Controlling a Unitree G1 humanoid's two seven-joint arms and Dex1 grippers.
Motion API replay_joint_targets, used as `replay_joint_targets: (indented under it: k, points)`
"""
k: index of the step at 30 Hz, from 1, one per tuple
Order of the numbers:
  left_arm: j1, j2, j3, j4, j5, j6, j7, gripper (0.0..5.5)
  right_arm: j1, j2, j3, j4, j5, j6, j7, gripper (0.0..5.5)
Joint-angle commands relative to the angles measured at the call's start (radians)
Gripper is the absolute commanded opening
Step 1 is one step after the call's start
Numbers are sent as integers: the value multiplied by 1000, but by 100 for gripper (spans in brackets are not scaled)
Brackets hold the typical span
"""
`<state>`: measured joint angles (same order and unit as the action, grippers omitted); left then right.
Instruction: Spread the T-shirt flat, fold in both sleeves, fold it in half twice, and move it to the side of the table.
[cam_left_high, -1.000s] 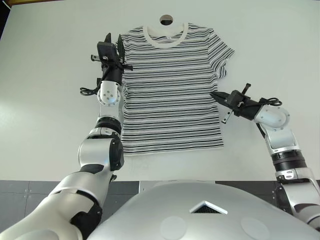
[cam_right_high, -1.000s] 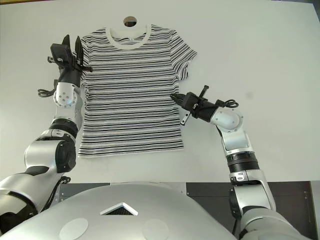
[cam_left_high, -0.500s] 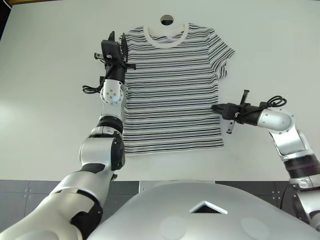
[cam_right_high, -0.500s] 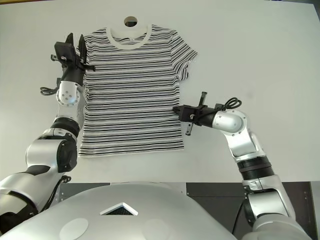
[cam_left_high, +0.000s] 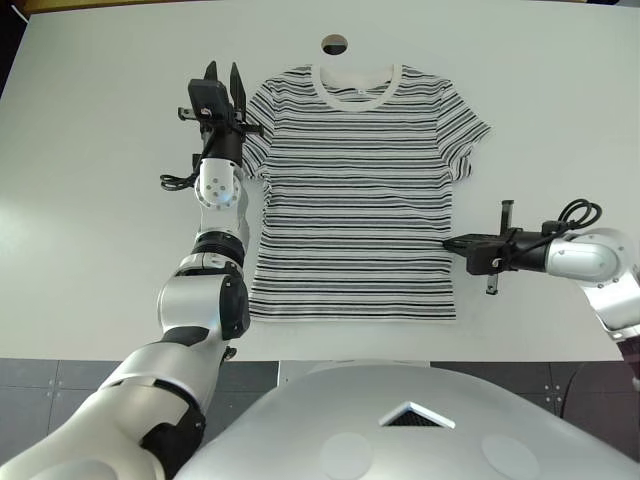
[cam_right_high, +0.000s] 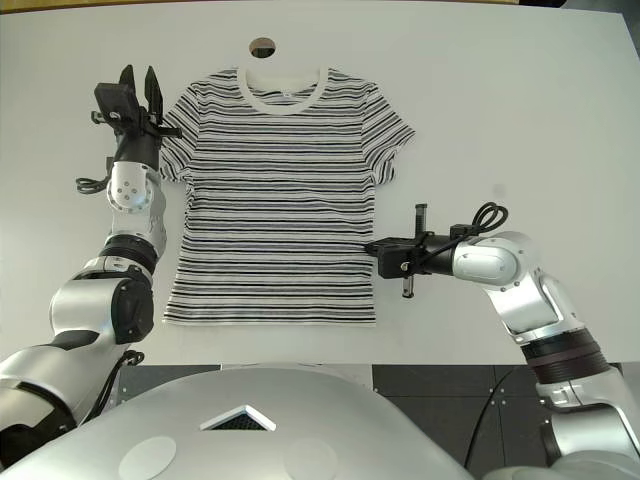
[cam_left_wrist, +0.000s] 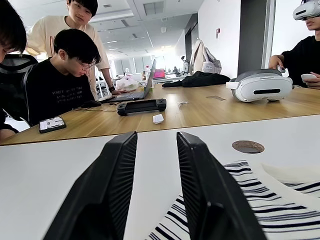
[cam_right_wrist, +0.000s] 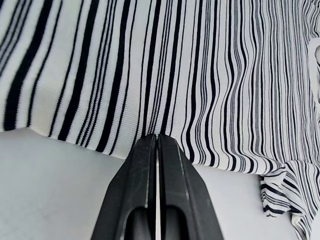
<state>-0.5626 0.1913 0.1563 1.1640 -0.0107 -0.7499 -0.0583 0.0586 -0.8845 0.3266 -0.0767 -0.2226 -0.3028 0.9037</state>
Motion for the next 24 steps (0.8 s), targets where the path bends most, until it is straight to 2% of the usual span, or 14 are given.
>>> replay_joint_targets:
  k: [1, 7, 9, 14, 17, 21, 22, 24]
  points:
    - [-14, 8, 7, -10, -11, 14, -15, 148, 81, -52, 46, 47, -57, 30, 50, 10]
    - [-12, 12, 23, -11, -38, 21, -43, 148, 77, -46, 24, 62, -40, 31, 17, 10]
    - [-13, 11, 33, -14, -60, 31, -75, 148, 79, -9, -3, 28, 35, 4, -5, 10]
    - [21, 34, 70, -137, -205, 190, -330, 198, 62, 135, -225, -217, 523, 92, -84, 10]
    - [66, 70, 61, -253, -257, 337, -467, 244, 39, 196, -322, -247, 658, 132, -141, 10]
    - [96, 133, 46, -330, -246, 485, -504, 287, -33, 301, -354, -146, 607, 128, -253, 10]
    - [91, 143, 44, -315, -239, 518, -500, 309, -41, 322, -355, -129, 589, 122, -274, 10]
    - [67, 165, 32, -240, -205, 585, -462, 309, -69, 366, -369, -81, 546, 110, -333, 10]
